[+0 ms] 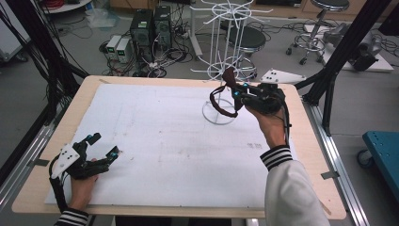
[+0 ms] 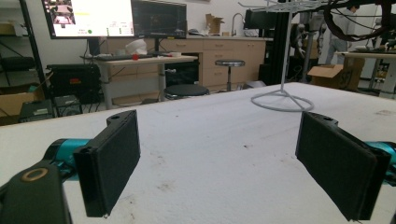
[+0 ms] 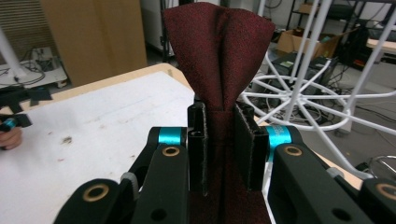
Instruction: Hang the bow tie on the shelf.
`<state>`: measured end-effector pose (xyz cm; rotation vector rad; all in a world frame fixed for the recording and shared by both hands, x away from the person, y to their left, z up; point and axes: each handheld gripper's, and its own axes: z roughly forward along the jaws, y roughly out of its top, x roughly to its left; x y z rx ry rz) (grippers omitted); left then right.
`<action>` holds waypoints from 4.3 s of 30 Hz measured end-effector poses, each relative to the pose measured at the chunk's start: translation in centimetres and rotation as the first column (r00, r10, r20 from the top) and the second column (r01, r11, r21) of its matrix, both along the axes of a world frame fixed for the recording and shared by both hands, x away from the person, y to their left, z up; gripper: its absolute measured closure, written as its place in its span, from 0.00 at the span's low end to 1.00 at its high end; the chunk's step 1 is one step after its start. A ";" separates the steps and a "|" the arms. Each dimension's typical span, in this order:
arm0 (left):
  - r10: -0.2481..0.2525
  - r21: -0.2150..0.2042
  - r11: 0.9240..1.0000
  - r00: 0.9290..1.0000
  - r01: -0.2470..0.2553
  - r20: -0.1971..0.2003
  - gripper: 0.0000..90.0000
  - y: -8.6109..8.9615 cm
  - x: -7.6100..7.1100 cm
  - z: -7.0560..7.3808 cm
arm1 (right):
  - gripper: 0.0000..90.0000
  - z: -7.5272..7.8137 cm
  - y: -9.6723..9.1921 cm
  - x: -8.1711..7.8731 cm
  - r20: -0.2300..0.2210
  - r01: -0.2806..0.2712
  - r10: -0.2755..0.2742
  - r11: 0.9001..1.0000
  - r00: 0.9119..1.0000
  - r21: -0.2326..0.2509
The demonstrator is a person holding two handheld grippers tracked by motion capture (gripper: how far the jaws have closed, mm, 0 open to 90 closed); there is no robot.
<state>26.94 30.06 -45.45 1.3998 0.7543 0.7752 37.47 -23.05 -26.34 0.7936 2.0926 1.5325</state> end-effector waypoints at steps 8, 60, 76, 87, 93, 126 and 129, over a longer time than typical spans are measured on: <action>0.000 0.000 1.000 1.000 0.000 0.000 0.16 0.0 0.0 0.0 | 0.85 -0.4 -0.1 0.9 -0.022 0.037 -0.036 0.999 0.999 0.004; 0.000 0.000 1.000 1.000 0.000 0.002 0.16 0.0 0.0 0.0 | 0.85 -7.1 -1.3 2.8 -0.212 0.193 -0.197 0.980 0.957 -0.040; 0.000 -0.007 1.000 1.000 0.000 0.002 0.16 0.0 0.0 0.0 | 0.01 -7.8 -0.3 2.2 -0.161 0.207 -0.220 0.974 0.962 -0.092; -0.002 -0.006 1.000 1.000 0.002 0.002 0.16 0.0 0.0 0.0 | 0.01 -8.2 -2.0 -0.6 -0.111 0.176 -0.180 0.983 0.977 -0.043; -0.002 -0.002 1.000 1.000 0.002 0.000 0.16 0.0 0.0 0.0 | 0.01 -9.3 -3.3 -3.6 -0.070 0.165 -0.165 0.986 0.984 -0.008; 0.001 -0.005 1.000 1.000 -0.001 0.004 0.16 -0.1 0.0 0.0 | 0.01 -18.9 -6.3 -11.4 0.160 0.225 -0.258 0.954 0.953 0.197; 0.000 -0.002 1.000 1.000 0.000 0.005 0.16 -0.1 0.0 0.0 | 0.01 -18.9 -6.2 -11.4 0.159 0.233 -0.265 0.953 0.951 0.195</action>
